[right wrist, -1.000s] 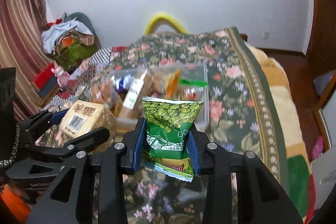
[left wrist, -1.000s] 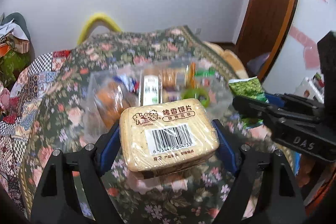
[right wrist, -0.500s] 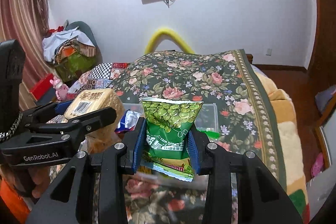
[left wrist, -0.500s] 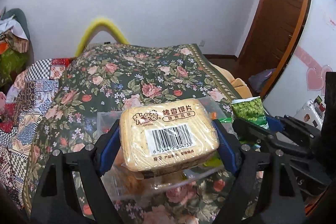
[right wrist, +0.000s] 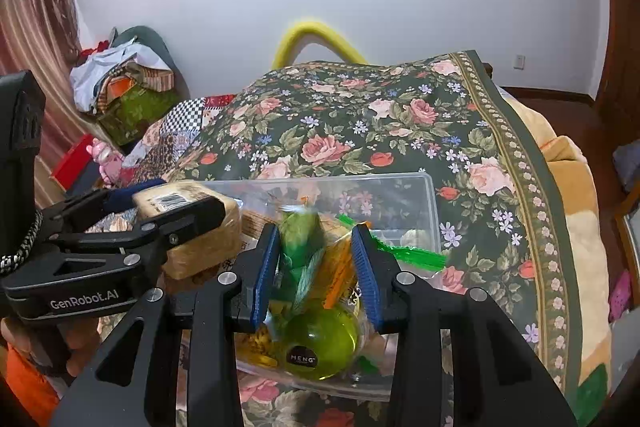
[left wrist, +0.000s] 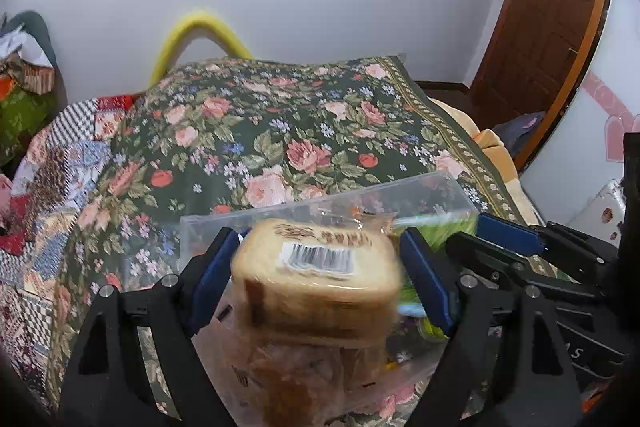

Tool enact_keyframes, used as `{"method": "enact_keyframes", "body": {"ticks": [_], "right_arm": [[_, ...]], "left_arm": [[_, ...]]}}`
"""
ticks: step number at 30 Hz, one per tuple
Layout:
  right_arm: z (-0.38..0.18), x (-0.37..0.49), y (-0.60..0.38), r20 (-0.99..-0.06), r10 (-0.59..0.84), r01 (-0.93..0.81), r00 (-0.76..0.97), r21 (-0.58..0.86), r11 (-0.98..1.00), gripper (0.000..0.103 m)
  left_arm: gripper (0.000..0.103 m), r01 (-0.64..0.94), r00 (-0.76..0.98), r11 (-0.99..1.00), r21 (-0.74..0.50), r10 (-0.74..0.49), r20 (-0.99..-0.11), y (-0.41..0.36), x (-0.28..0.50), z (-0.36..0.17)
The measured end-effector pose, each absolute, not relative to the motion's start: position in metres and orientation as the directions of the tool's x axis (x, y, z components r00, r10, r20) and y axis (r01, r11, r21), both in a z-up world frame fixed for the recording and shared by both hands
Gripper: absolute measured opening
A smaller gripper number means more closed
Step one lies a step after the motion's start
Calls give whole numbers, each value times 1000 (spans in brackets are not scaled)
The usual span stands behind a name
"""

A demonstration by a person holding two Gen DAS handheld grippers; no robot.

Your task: Organize snacks

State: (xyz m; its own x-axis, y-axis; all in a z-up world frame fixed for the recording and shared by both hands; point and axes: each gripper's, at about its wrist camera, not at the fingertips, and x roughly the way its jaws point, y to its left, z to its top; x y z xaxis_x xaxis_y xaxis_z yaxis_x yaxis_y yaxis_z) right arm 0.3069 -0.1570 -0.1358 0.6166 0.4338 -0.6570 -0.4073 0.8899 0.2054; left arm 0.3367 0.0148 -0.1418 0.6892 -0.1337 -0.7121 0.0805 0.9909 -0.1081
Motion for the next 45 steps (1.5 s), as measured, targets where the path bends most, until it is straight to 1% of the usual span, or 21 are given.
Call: {"method": "enact_keyframes", "body": {"ticks": [3, 8, 14, 19, 21, 25, 26, 27, 28, 29, 32, 36, 39, 40, 45], "right_arm": [[-131, 303, -158, -652, 425, -406, 628, 191, 894, 36], [-117, 292, -164, -625, 422, -403, 657, 182, 897, 37], [-74, 255, -177, -548, 434, -409, 715, 174, 896, 37], [-29, 201, -188, -446, 443, -425, 778, 145, 893, 37], [-14, 179, -191, -404, 449, -432, 797, 140, 891, 39], [10, 133, -197, -321, 455, -440, 831, 123, 890, 51], [14, 124, -198, -306, 455, -441, 836, 118, 890, 56], [17, 114, -198, -291, 454, -442, 842, 111, 890, 59], [19, 106, -198, -278, 451, -441, 848, 104, 892, 66], [20, 99, -198, -266, 446, -437, 854, 98, 894, 72], [22, 83, -197, -243, 426, -421, 872, 75, 904, 82], [20, 75, -194, -235, 419, -418, 877, 58, 907, 90], [17, 69, -193, -231, 411, -411, 882, 52, 910, 99], [16, 69, -193, -228, 405, -405, 885, 50, 913, 103], [14, 63, -192, -229, 393, -395, 891, 38, 918, 103]], "left_arm": [[83, 89, 711, 993, -84, -122, -692, 13, 331, -134], [83, 98, 740, 991, -94, -136, -659, 13, 311, -111], [83, 87, 839, 992, -92, -123, -529, 16, 253, -55], [83, 87, 904, 992, -95, -119, -411, 17, 190, -7], [83, 86, 922, 992, -97, -116, -370, 17, 164, 7], [83, 60, 954, 996, -68, -77, -289, 12, 118, 27], [83, 59, 959, 996, -65, -74, -274, 11, 107, 30], [83, 62, 962, 996, -66, -77, -264, 10, 99, 33], [84, 69, 963, 995, -70, -85, -255, 9, 90, 35], [87, 72, 964, 995, -72, -88, -250, 8, 83, 35], [94, 65, 968, 995, -71, -80, -239, 6, 68, 34], [95, 61, 968, 996, -70, -76, -237, 6, 55, 30], [96, 55, 969, 997, -63, -69, -239, 6, 50, 27], [96, 55, 969, 997, -60, -68, -239, 5, 48, 26], [97, 51, 966, 996, -68, -67, -251, 4, 46, 20]]}}
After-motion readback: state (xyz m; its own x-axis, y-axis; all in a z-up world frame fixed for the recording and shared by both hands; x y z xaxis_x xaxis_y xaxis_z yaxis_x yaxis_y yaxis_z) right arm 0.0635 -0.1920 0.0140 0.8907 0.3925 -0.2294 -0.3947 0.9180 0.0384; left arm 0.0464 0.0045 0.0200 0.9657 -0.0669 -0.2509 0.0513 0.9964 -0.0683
